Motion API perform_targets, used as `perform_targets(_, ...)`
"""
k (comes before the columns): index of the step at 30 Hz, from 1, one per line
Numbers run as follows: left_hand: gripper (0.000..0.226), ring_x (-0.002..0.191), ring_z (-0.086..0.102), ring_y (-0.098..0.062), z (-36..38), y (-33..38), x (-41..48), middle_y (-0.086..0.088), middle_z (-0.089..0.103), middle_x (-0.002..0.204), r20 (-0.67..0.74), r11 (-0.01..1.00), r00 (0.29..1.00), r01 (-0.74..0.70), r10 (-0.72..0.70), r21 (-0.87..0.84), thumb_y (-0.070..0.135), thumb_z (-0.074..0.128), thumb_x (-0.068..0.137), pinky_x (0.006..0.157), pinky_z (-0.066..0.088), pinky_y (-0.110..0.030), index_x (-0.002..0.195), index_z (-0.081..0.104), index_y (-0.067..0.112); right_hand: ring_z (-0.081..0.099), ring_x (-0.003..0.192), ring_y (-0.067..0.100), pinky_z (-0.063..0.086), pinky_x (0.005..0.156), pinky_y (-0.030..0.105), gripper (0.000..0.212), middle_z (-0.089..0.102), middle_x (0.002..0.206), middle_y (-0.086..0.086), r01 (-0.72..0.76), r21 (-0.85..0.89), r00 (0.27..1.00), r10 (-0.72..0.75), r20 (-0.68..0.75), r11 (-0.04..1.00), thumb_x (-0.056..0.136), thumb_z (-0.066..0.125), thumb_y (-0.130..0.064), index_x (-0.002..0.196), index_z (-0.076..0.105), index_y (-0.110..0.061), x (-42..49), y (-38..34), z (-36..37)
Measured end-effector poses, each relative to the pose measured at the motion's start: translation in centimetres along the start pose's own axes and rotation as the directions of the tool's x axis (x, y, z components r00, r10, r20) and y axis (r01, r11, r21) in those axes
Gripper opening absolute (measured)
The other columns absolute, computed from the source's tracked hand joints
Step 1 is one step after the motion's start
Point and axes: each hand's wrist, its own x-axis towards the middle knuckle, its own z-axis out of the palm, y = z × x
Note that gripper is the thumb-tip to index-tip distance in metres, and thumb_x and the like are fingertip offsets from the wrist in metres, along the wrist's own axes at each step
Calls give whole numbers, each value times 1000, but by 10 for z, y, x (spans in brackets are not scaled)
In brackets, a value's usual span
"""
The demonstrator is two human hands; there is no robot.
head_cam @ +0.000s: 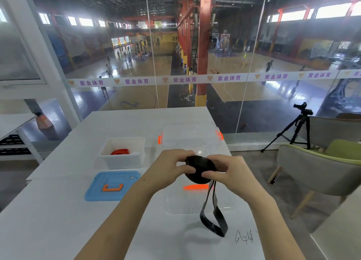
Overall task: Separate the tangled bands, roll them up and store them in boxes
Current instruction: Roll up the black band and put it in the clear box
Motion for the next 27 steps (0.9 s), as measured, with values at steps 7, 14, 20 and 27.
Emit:
perform_targets(7, 27, 112, 74, -20, 5, 3, -2, 0, 77, 117, -45, 824, 985, 114, -166, -555, 10, 65, 100, 98, 60, -39, 122, 74, 22, 79, 104, 17, 59, 99, 40, 51, 84, 105, -3, 20, 321, 988, 32, -154, 947, 85, 83, 3, 104, 82, -45, -7, 13, 2)
perform_targets(14, 53, 128, 59, -1, 4, -7, -1, 19, 66, 136, 23, 975, 985, 175, -173, -138, 28, 79, 89, 112, 48, -34, 138, 64, 40, 80, 93, 13, 63, 95, 43, 30, 83, 93, -6, -67, 117, 995, 74, -59, 991, 83, 87, -10, 101, 82, -34, -8, 13, -1)
perform_targets(20, 18, 97, 71, -17, 5, 4, 0, 3, 75, 94, 29, 985, 998, 52, -48, -164, 17, 69, 94, 96, 57, -41, 106, 76, 28, 80, 96, 12, 62, 95, 35, 31, 84, 95, -6, -38, 126, 999, 38, 1, 991, 83, 86, -9, 106, 81, -29, -6, 7, -3)
perform_targets(27, 26, 106, 73, -33, 13, 0, -4, -33, 68, 105, -27, 798, 990, 94, -136, -596, 6, 59, 102, 106, 56, -47, 117, 75, 19, 80, 99, 15, 61, 100, 36, 34, 84, 99, -2, -41, 270, 994, 67, -89, 962, 85, 83, 2, 105, 81, -26, -11, 19, -6)
